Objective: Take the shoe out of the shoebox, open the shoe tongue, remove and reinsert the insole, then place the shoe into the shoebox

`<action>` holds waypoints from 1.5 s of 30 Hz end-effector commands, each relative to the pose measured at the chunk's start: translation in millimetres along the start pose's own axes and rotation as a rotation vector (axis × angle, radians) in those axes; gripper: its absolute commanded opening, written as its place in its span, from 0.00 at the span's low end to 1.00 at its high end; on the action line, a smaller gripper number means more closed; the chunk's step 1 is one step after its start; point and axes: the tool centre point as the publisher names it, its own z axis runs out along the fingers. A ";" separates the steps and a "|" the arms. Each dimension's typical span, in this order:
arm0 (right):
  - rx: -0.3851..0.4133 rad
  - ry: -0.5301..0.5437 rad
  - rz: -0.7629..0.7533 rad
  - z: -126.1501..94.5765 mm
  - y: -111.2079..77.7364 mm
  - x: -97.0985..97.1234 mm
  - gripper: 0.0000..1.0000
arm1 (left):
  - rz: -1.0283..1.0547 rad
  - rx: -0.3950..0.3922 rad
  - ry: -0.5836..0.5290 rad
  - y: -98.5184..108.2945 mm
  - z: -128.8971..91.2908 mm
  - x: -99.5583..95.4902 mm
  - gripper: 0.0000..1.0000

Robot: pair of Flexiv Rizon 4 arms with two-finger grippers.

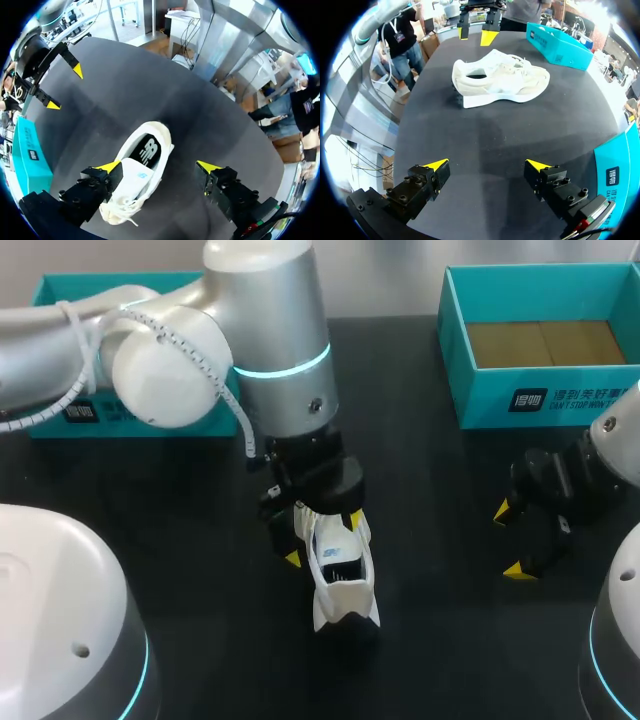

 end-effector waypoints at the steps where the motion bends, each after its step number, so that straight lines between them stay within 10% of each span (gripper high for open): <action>1: 0.003 -0.001 0.001 0.5 0.6 0.5 1.00 | 0.000 -0.005 -0.001 -1.3 -2.5 2.1 1.00; 9: 0.003 -0.001 0.001 0.5 0.6 0.5 1.00 | 0.000 -0.005 -0.001 -1.3 -2.5 2.1 1.00; 20: 0.003 -0.001 0.001 0.5 0.6 0.5 1.00 | -0.857 0.008 -0.097 -29.2 -3.5 30.5 1.00; 45: 0.003 -0.001 0.001 0.5 0.6 0.5 1.00 | -1.145 -0.056 -0.203 -52.9 36.6 20.7 1.00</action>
